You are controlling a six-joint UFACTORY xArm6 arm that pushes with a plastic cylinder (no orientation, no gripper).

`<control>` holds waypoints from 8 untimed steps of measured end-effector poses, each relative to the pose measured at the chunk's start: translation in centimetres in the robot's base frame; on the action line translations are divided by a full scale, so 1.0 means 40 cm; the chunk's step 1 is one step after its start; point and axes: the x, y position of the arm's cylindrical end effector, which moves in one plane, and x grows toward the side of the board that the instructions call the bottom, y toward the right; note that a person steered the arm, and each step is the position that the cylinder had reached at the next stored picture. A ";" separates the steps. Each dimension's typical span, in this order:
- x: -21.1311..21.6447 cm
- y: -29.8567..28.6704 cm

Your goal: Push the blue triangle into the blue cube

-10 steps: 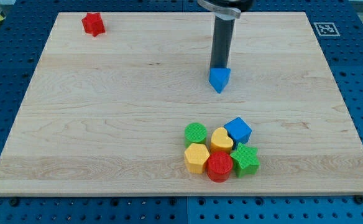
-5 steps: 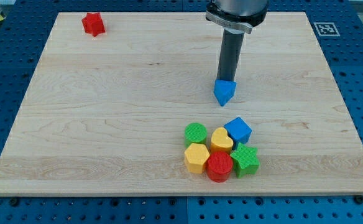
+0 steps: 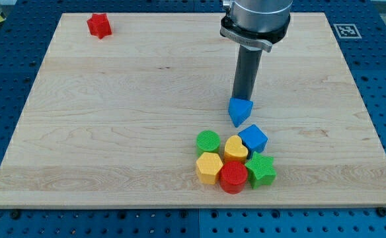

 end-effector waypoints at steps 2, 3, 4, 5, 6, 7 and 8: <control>0.046 0.000; 0.066 0.000; 0.067 0.000; 0.083 0.000; 0.100 0.000; 0.101 0.000; 0.091 0.000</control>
